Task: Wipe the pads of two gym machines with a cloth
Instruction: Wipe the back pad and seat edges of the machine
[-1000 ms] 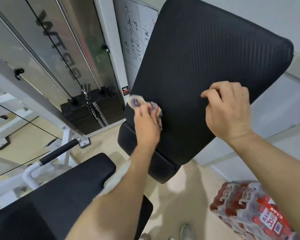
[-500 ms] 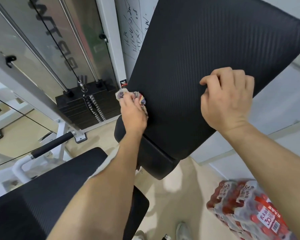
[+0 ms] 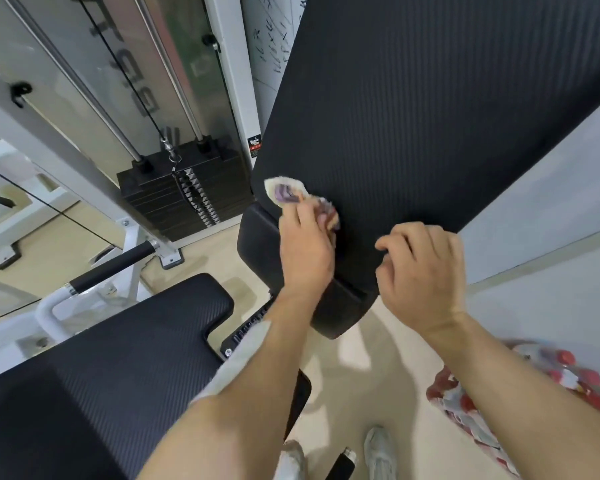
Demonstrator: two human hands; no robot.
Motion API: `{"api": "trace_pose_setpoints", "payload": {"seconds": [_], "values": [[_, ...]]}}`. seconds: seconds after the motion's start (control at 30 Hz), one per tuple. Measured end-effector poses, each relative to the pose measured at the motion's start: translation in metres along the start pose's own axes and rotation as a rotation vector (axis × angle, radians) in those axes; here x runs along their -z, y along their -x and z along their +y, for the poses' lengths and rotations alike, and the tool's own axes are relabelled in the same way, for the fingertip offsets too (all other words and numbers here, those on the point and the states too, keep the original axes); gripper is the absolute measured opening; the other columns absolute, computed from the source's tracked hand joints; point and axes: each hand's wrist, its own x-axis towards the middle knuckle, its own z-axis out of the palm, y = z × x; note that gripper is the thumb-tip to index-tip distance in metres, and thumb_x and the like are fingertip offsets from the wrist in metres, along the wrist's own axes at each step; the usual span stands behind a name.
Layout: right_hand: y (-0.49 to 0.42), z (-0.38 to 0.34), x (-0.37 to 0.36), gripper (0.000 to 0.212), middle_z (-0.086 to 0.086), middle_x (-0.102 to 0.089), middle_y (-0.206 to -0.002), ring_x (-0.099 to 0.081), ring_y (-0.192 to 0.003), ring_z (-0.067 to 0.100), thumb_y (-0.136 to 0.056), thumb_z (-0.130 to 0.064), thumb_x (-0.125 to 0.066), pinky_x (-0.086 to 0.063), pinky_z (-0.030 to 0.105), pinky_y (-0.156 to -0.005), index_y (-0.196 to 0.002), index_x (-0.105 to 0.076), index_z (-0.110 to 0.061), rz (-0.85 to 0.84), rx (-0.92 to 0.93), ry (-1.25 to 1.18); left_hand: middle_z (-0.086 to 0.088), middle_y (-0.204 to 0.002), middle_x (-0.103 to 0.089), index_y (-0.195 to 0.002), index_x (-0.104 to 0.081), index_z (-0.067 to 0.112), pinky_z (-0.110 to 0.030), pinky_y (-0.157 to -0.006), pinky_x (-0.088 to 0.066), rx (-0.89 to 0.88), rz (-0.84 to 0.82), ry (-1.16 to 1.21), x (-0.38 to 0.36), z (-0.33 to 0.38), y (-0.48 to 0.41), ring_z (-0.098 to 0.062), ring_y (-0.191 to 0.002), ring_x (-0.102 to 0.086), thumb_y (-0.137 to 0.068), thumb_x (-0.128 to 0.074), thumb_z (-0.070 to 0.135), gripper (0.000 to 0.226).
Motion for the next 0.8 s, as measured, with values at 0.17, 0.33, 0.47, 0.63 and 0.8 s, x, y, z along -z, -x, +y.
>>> {"api": "trace_pose_setpoints", "payload": {"seconds": [0.17,0.33,0.47,0.63,0.8], "values": [[0.027,-0.015,-0.016,0.02,0.005,-0.063,-0.091,-0.055,-0.079,0.026,-0.071,-0.005,-0.06,-0.039,0.039,-0.071,-0.088,-0.068,-0.013,0.008,0.007,-0.056,-0.013,-0.113,-0.05,-0.107,-0.053,0.006,-0.031,-0.084,-0.038,0.002,0.115,-0.024,0.028,-0.035,-0.08,-0.022,-0.095,-0.05,-0.101,-0.046,0.023,0.02],[0.042,-0.026,-0.036,0.017,0.005,-0.064,-0.091,-0.058,-0.079,0.027,-0.073,-0.007,-0.06,-0.039,0.04,-0.074,-0.087,-0.068,-0.014,-0.031,0.05,-0.059,-0.002,-0.103,-0.061,-0.115,-0.051,0.018,-0.03,-0.077,-0.043,0.439,0.061,0.04,0.021,-0.098,-0.07,-0.021,-0.091,-0.06,-0.103,-0.035,0.032,0.024],[0.043,-0.033,-0.05,0.015,0.003,-0.064,-0.093,-0.057,-0.08,0.026,-0.076,-0.01,-0.057,-0.034,0.041,-0.077,-0.086,-0.066,-0.017,-0.032,0.036,-0.015,-0.009,-0.12,-0.065,-0.135,-0.052,0.014,-0.023,-0.084,-0.035,0.337,0.071,0.044,0.01,-0.096,-0.046,-0.025,-0.107,-0.056,-0.104,-0.034,0.018,0.037],[0.044,-0.037,-0.055,0.015,0.003,-0.063,-0.094,-0.056,-0.081,0.026,-0.077,-0.011,-0.056,-0.036,0.044,-0.078,-0.087,-0.065,-0.018,-0.047,0.005,-0.019,0.001,-0.127,-0.062,-0.141,-0.05,0.023,-0.025,-0.097,-0.04,0.311,0.159,0.095,-0.007,-0.081,-0.005,-0.02,-0.116,-0.054,-0.1,-0.042,0.016,0.043],[0.051,-0.038,-0.051,0.013,0.004,-0.062,-0.094,-0.057,-0.084,0.027,-0.079,-0.011,-0.056,-0.037,0.043,-0.08,-0.086,-0.066,-0.017,-0.063,0.005,-0.044,0.005,-0.127,-0.065,-0.131,-0.059,0.027,-0.025,-0.094,-0.043,0.336,0.116,0.124,-0.024,-0.05,0.057,-0.014,-0.112,-0.054,-0.101,-0.047,0.027,0.033]]}}
